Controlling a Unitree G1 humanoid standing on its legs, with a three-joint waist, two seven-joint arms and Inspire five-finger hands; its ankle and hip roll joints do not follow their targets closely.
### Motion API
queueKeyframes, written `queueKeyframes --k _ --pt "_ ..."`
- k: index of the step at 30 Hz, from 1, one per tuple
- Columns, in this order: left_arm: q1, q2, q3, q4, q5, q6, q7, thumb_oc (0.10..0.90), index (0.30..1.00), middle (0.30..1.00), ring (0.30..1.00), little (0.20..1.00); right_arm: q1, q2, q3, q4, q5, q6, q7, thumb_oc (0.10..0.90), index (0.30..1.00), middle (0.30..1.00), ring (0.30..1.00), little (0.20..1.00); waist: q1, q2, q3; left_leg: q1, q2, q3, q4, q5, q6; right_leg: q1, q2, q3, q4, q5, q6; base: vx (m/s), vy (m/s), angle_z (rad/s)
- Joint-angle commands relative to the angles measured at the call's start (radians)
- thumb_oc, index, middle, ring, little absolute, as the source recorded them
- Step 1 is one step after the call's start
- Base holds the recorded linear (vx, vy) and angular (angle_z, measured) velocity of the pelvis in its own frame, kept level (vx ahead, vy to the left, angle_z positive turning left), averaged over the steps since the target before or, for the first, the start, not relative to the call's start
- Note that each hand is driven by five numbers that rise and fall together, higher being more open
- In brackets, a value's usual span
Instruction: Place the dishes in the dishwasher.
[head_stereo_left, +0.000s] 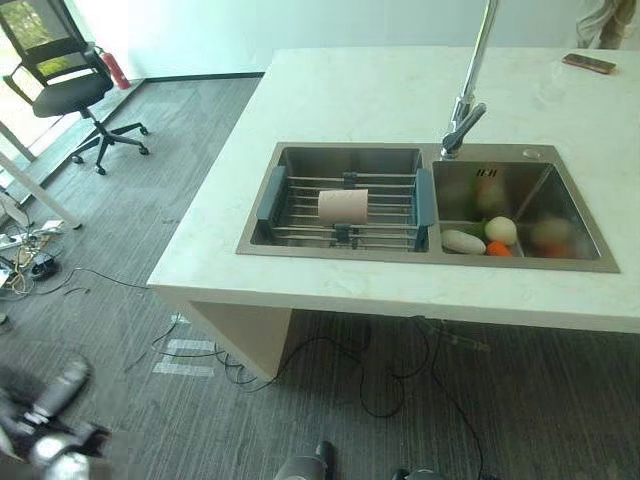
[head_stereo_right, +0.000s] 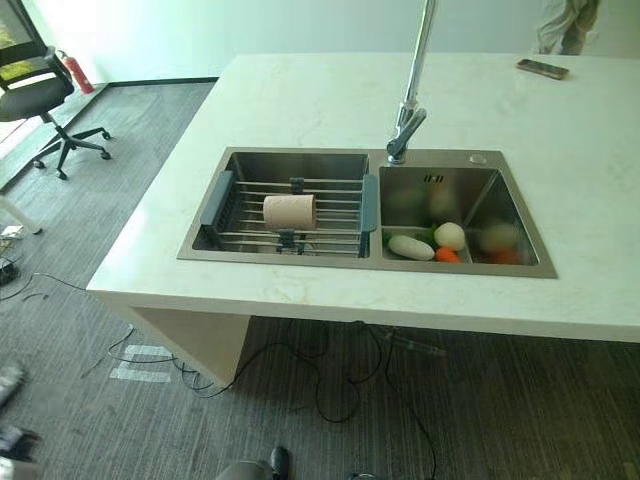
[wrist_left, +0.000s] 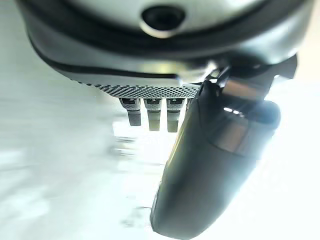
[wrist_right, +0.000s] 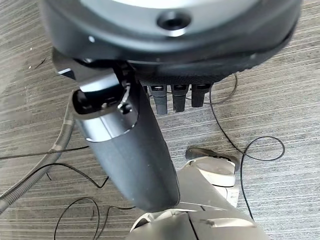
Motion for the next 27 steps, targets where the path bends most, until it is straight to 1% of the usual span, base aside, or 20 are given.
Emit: queueKeyframes --k 1,2,3,4,6,7,8,10,12,13,15,17,18,19,20,21,24,25,26,27 --pt "-0.127 0.138 0.003 -0.233 0.251 -0.095 -0.061 0.800 0.900 0.900 0.900 0.900 -0.012 -0.002 0.018 0.003 0.035 -0.002 0.018 0.800 0.900 0.900 0.900 0.900 -0.007 -0.001 -0.024 -0.029 -0.001 -0.002 0.082 -0.106 -0.003 0.051 0.006 -0.006 -0.069 0.007 0.064 0.02 -0.036 0.00" --pt "-0.137 0.147 -0.001 -0.255 0.255 -0.083 -0.076 0.800 0.900 0.900 0.900 0.900 -0.014 -0.002 0.019 0.006 0.036 -0.001 0.018 0.800 0.900 0.900 0.900 0.900 -0.007 -0.001 -0.026 -0.028 0.000 -0.001 0.082 -0.106 -0.004 0.051 0.006 -0.006 -0.069 0.007 0.064 0.02 -0.054 0.00" --pt "-0.172 0.177 -0.020 -0.314 0.266 -0.035 -0.137 0.800 0.900 0.900 0.900 0.900 -0.018 -0.002 0.019 0.013 0.036 0.002 0.019 0.800 0.900 0.900 0.900 0.900 -0.010 -0.001 -0.030 -0.028 0.002 0.002 0.082 -0.107 -0.006 0.052 0.006 -0.006 -0.069 0.007 0.065 0.02 -0.053 -0.01" --pt "-0.233 0.217 -0.057 -0.381 0.280 0.041 -0.196 0.800 0.900 0.900 0.900 0.900 -0.025 -0.003 0.021 0.019 0.033 0.008 0.024 0.800 0.900 0.900 0.900 0.900 -0.017 -0.001 -0.036 -0.026 0.005 0.008 0.082 -0.107 -0.009 0.052 0.008 -0.005 -0.069 0.007 0.068 0.03 -0.063 -0.02" --pt "-0.291 0.250 -0.107 -0.438 0.285 0.118 -0.273 0.800 0.900 0.900 0.900 0.900 -0.033 -0.003 0.023 0.020 0.030 0.013 0.027 0.800 0.900 0.900 0.900 0.900 -0.024 0.001 -0.040 -0.024 0.008 0.015 0.082 -0.106 -0.011 0.052 0.010 -0.002 -0.069 0.009 0.071 0.03 -0.051 -0.05" --pt "-0.341 0.281 -0.159 -0.464 0.291 0.188 -0.359 0.800 0.900 0.900 0.900 0.900 -0.039 -0.005 0.024 0.016 0.018 0.022 0.030 0.800 0.900 0.900 0.900 0.900 -0.034 0.003 -0.044 -0.023 0.012 0.022 0.082 -0.105 -0.013 0.050 0.011 0.004 -0.069 0.011 0.075 0.03 -0.039 -0.17" --pt "-0.360 0.293 -0.179 -0.469 0.289 0.205 -0.383 0.800 0.900 0.900 0.900 0.900 -0.039 -0.005 0.025 0.015 0.013 0.025 0.031 0.800 0.900 0.900 0.900 0.900 -0.037 0.004 -0.044 -0.023 0.013 0.025 0.082 -0.104 -0.013 0.049 0.012 0.005 -0.069 0.013 0.076 0.04 -0.038 -0.30" --pt "-0.403 0.313 -0.234 -0.479 0.281 0.271 -0.462 0.800 0.900 0.900 0.900 0.900 -0.043 -0.009 0.026 0.014 0.008 0.028 0.038 0.800 0.900 0.900 0.900 0.900 -0.046 0.006 -0.043 -0.021 0.017 0.034 0.082 -0.104 -0.013 0.047 0.013 0.009 -0.069 0.016 0.079 0.03 -0.029 -0.34" --pt "-0.440 0.321 -0.289 -0.476 0.303 0.317 -0.513 0.800 0.900 0.900 0.900 0.900 -0.045 -0.010 0.032 0.016 0.009 0.033 0.051 0.800 0.900 0.900 0.900 0.900 -0.054 0.008 -0.040 -0.020 0.021 0.041 0.082 -0.105 -0.013 0.044 0.013 0.012 -0.069 0.019 0.080 0.03 -0.038 -0.26" --pt "-0.476 0.331 -0.364 -0.452 0.370 0.344 -0.539 0.800 0.900 0.900 0.900 0.900 -0.042 -0.011 0.043 0.010 0.043 0.042 0.101 0.800 0.900 0.900 0.900 0.900 -0.065 0.009 -0.035 -0.020 0.022 0.049 0.082 -0.107 -0.011 0.038 0.013 0.017 -0.069 0.022 0.083 0.03 -0.047 -0.13" --pt "-0.500 0.347 -0.405 -0.395 0.388 0.340 -0.491 0.800 0.900 0.900 0.900 0.900 -0.023 -0.011 0.060 0.001 0.079 0.057 0.135 0.800 0.900 0.900 0.900 0.900 -0.079 0.008 -0.029 -0.020 0.024 0.059 0.082 -0.108 -0.011 0.030 0.013 0.025 -0.069 0.027 0.086 0.03 -0.034 -0.09" --pt "-0.501 0.357 -0.402 -0.365 0.374 0.330 -0.488 0.800 0.900 0.900 0.900 0.900 -0.010 -0.014 0.059 0.000 0.082 0.055 0.152 0.800 0.900 0.900 0.900 0.900 -0.085 0.008 -0.026 -0.019 0.024 0.063 0.082 -0.109 -0.010 0.027 0.014 0.031 -0.069 0.029 0.087 0.01 -0.007 -0.04" --pt "-0.523 0.332 -0.417 -0.450 0.571 0.320 -0.341 0.800 0.900 0.900 0.900 0.900 -0.100 -0.003 0.037 -0.103 0.066 0.058 0.148 0.800 0.900 0.900 0.900 0.900 -0.094 0.014 0.030 -0.003 -0.032 0.133 0.082 -0.152 0.067 -0.003 0.070 0.070 -0.069 0.045 0.070 -0.04 -0.059 0.02" --pt "-0.520 0.327 -0.414 -0.446 0.576 0.313 -0.347 0.800 0.900 0.900 0.900 0.900 -0.098 -0.002 0.040 -0.106 0.083 0.057 0.155 0.800 0.900 0.900 0.900 0.900 -0.093 0.015 0.027 -0.016 -0.025 0.133 0.082 -0.145 0.058 -0.005 0.074 0.070 -0.069 0.043 0.071 -0.14 -0.173 -0.06" --pt "-0.523 0.332 -0.421 -0.437 0.577 0.301 -0.350 0.800 0.900 0.900 0.900 0.900 -0.093 0.003 0.043 -0.116 0.128 0.024 0.167 0.800 0.900 0.900 0.900 0.900 -0.097 0.015 0.023 -0.038 -0.014 0.129 0.082 -0.128 0.040 -0.009 0.088 0.075 -0.069 0.038 0.070 -0.18 -0.225 -0.05" --pt "-0.527 0.335 -0.426 -0.434 0.571 0.303 -0.347 0.800 0.900 0.900 0.900 0.900 -0.088 0.003 0.046 -0.129 0.144 0.011 0.157 0.800 0.900 0.900 0.900 0.900 -0.101 0.013 0.020 -0.044 -0.010 0.131 0.082 -0.123 0.035 -0.011 0.093 0.078 -0.069 0.034 0.068 -0.18 -0.216 -0.04" --pt "-0.540 0.328 -0.441 -0.407 0.572 0.322 -0.337 0.800 0.900 0.900 0.900 0.900 -0.066 0.005 0.040 -0.178 0.158 0.034 0.135 0.800 0.900 0.900 0.900 0.900 -0.125 0.008 0.012 -0.031 -0.009 0.140 0.082 -0.121 0.031 -0.014 0.108 0.094 -0.069 0.029 0.057 -0.06 -0.129 -0.08" --pt "-0.547 0.333 -0.457 -0.384 0.571 0.318 -0.315 0.800 0.900 0.900 0.900 0.900 -0.054 0.002 0.044 -0.187 0.109 0.034 0.135 0.800 0.900 0.900 0.900 0.900 -0.136 0.000 0.014 0.007 -0.036 0.152 0.082 -0.121 0.043 -0.011 0.108 0.105 -0.069 0.029 0.049 0.01 -0.096 -0.03" --pt "-0.551 0.339 -0.459 -0.372 0.563 0.312 -0.310 0.800 0.900 0.900 0.900 0.900 -0.052 -0.001 0.049 -0.189 0.086 0.036 0.132 0.800 0.900 0.900 0.900 0.900 -0.134 -0.005 0.019 0.018 -0.053 0.152 0.082 -0.112 0.045 -0.005 0.104 0.111 -0.069 0.029 0.045 0.04 -0.078 -0.03" --pt "-0.557 0.344 -0.460 -0.359 0.554 0.304 -0.306 0.800 0.900 0.900 0.900 0.900 -0.051 -0.007 0.055 -0.186 0.077 0.042 0.134 0.800 0.900 0.900 0.900 0.900 -0.127 -0.017 0.030 0.019 -0.078 0.141 0.082 -0.085 0.042 0.006 0.094 0.120 -0.069 0.032 0.040 0.05 -0.043 0.00"
